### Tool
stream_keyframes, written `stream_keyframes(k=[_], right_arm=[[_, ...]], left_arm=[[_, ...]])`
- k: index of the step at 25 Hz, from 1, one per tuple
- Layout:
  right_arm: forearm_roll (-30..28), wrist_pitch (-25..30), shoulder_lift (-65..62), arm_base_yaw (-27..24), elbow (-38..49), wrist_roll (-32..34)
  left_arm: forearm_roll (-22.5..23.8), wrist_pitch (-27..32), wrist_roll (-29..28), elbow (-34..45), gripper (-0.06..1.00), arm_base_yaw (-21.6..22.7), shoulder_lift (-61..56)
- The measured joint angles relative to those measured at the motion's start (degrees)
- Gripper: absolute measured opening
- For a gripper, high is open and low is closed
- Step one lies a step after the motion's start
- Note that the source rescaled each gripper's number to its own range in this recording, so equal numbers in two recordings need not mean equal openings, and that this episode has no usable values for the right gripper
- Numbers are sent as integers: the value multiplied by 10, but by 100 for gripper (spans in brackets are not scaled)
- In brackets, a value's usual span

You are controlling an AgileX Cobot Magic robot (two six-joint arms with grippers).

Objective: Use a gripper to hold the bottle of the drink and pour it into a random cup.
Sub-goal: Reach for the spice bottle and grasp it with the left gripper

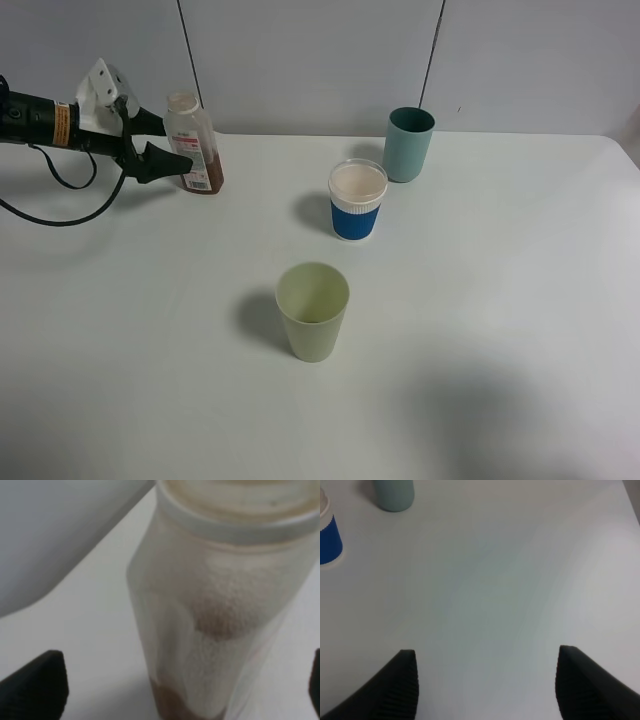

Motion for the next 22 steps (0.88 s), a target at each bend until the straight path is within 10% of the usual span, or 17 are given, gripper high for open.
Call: stream_keyframes(k=[8, 22], right_arm=[[0, 0, 0, 0, 0, 0], [0, 0, 0, 0, 0, 0]], left_arm=[[0, -3, 97, -5, 95, 0, 13], [0, -23, 109, -6, 95, -1, 46]])
